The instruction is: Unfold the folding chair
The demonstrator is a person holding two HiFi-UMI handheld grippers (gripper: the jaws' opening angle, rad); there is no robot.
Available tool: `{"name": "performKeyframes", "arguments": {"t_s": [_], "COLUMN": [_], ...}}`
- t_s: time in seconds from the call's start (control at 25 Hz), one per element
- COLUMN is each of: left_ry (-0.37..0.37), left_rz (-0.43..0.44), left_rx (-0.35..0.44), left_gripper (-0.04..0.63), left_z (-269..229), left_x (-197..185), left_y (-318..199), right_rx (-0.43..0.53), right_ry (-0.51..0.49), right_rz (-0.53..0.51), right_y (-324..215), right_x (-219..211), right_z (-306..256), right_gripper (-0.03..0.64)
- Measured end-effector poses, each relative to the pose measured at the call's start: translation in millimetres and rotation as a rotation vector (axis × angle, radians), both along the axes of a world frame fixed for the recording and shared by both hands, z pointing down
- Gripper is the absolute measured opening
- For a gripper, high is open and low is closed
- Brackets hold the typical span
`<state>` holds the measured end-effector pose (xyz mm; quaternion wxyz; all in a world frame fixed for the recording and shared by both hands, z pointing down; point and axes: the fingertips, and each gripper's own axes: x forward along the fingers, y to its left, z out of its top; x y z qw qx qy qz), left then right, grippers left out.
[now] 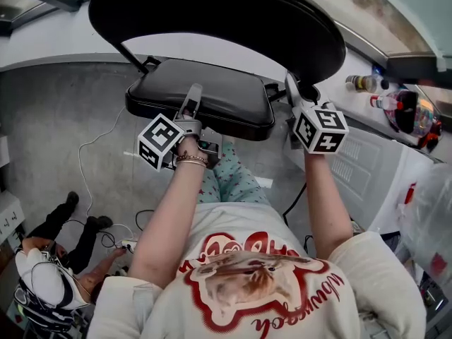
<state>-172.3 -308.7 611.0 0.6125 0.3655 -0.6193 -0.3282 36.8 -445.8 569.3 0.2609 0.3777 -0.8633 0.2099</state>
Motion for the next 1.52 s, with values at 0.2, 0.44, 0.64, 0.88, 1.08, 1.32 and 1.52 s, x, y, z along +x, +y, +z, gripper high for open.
{"name": "performKeyframes", "arguments": {"t_s": [0.2,0.44,0.64,0.88,1.08,1.32,1.52], "left_ry": [0.036,0.083,0.122,0.192,0.213,0.195,0.178], "left_rz": [-0.009,-0.010,0.003,0.015,0.006,0.006,0.001], "left_rx": [-0.002,0.012,0.034,0.060,-0.021,0.032,0.048], "left_gripper": [0.278,0.278,0.279,0.279,0.236,0.224,0.224], "left_z": [10.1,25.0,34.5,52.4,80.3,98.4,112.6], "left_x": [4.1,9.7,12.1,21.9,25.1,23.7,26.8], "left_y": [28.9,60.7,82.0,109.8,147.7,162.9,174.3], "right_rx": [0.016,0.012,0.048,0.096,0.079,0.051,0.036], "right_ry": [-0.009,0.008,0.015,0.026,0.025,0.020,0.005], "right_rz": [0.000,-0.013,0.014,0.040,0.066,0.055,0.042], "right_y": [10.4,20.1,26.5,26.2,33.7,29.6,29.8], "right_x": [-0.4,-0.6,-1.7,-1.4,0.5,-4.0,-2.0], "right_z": [4.0,12.2,14.7,22.4,39.8,51.1,60.7], "right_gripper": [0.103,0.103,0.101,0.101,0.100,0.098,0.098]}}
